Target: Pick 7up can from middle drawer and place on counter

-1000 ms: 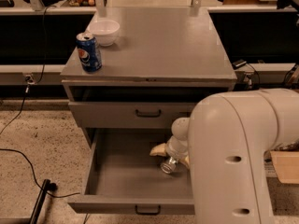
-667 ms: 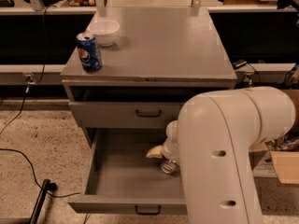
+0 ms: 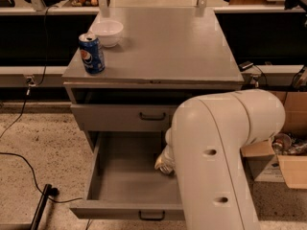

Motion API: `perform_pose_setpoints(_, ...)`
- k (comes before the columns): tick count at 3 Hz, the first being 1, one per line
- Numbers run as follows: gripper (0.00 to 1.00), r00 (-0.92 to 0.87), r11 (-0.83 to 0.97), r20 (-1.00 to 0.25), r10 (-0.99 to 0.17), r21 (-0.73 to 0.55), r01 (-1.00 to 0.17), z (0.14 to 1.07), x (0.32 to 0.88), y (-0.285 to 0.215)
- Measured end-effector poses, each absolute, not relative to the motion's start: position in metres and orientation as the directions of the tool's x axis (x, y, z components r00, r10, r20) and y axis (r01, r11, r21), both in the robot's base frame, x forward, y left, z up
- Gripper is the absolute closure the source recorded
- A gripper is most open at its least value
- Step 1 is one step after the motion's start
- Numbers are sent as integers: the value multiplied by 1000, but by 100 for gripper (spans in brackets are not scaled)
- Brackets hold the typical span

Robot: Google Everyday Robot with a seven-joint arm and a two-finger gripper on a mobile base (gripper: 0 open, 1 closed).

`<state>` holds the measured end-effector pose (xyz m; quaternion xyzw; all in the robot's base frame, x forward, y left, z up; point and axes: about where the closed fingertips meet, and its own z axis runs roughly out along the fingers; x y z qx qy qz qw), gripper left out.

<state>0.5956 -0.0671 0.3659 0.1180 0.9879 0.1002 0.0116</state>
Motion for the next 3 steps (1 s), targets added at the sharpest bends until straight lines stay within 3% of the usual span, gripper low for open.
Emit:
perform_pose_setpoints(2, 89, -971, 956, 5, 241, 169, 238, 354, 598, -68)
perform_pose_setpoints(3, 100, -967, 951, 17, 253, 181, 252, 354, 599, -73)
